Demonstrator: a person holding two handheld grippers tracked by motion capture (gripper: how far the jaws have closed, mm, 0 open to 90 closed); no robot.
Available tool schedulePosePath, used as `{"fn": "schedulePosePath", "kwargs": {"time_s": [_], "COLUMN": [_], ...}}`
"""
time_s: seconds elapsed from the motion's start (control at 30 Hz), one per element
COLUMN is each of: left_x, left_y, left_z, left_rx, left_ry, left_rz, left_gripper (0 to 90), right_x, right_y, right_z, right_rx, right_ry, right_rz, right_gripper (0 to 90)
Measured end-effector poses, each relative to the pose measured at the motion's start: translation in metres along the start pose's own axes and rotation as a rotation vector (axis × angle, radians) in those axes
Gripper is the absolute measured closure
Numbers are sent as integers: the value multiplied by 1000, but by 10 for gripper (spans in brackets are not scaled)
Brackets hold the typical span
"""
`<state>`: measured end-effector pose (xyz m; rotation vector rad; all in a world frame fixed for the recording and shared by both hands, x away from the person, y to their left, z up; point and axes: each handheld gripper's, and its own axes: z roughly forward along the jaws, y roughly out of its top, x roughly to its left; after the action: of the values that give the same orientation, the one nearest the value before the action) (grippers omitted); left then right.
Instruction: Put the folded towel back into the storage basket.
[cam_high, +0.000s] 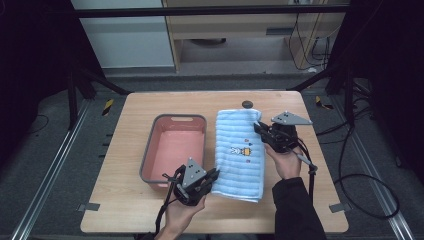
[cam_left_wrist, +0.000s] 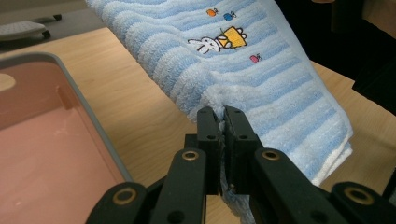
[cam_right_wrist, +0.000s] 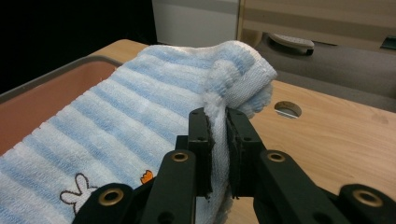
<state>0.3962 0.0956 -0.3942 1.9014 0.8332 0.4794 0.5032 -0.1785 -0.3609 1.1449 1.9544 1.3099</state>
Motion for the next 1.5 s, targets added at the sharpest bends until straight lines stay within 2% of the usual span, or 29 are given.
{"fn": "schedulePosePath", "kwargs": {"time_s": [0.47, 0.87, 1.5], "left_x": [21, 38, 66], "left_y": [11, 14, 12], "left_z": [-21, -38, -62], "left_rx": [-49, -74, -103], "left_ry": [33, 62, 118], "left_rz": [-7, -13, -62], "left_gripper": [857, 857, 857], "right_x": [19, 33, 61], "right_y": [37, 54, 73], "right_z": [9, 20, 53], "right_rx": [-36, -50, -64], "right_ry": [19, 35, 74], "right_rz": [-25, -38, -41], "right_gripper": [816, 816, 817]}}
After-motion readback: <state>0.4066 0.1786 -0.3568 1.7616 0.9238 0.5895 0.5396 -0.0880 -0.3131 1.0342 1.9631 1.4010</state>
